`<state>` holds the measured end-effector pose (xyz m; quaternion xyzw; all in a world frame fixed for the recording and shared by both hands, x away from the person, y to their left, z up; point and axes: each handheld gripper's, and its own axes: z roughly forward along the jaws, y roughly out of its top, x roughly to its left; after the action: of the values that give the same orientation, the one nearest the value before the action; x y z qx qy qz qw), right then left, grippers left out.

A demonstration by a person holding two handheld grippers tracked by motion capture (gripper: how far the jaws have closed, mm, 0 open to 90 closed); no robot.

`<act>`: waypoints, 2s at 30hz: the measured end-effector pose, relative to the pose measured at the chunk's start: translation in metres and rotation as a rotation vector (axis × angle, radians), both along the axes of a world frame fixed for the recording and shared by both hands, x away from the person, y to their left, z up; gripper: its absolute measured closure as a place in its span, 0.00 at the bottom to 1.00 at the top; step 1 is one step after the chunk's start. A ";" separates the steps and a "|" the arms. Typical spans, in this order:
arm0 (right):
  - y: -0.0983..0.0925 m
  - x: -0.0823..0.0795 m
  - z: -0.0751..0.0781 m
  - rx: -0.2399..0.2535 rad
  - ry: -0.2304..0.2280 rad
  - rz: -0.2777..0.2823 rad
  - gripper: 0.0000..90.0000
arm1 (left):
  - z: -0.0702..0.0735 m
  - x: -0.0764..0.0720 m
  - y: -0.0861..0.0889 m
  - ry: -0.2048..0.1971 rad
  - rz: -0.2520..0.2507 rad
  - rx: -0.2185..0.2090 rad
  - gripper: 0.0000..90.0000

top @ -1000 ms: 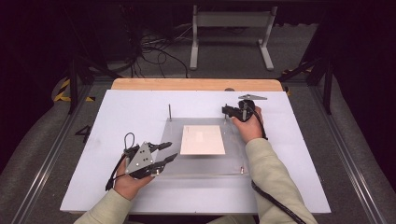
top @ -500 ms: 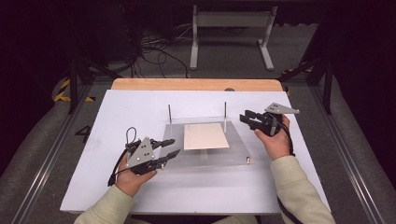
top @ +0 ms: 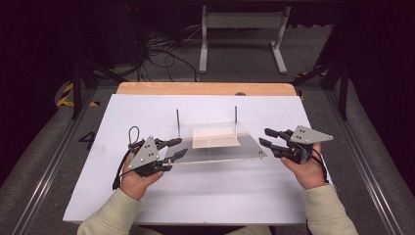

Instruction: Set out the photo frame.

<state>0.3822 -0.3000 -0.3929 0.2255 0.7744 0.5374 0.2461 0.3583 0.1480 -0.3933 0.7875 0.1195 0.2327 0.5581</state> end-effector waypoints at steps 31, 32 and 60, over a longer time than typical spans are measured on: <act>0.071 -0.013 0.021 -0.014 -0.238 0.125 0.58 | 0.012 0.005 0.003 -0.015 0.038 -0.054 0.65; 0.071 -0.013 0.021 -0.015 -0.243 0.126 0.59 | 0.012 0.005 0.003 -0.016 0.040 -0.054 0.65; 0.071 -0.061 0.078 0.062 -0.295 0.123 0.71 | 0.059 -0.024 0.010 -0.071 0.050 -0.172 0.65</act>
<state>0.3216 -0.2291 -0.3145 0.1034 0.7254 0.6023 0.3168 0.3348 0.1584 -0.3344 0.7247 0.1386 0.2632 0.6215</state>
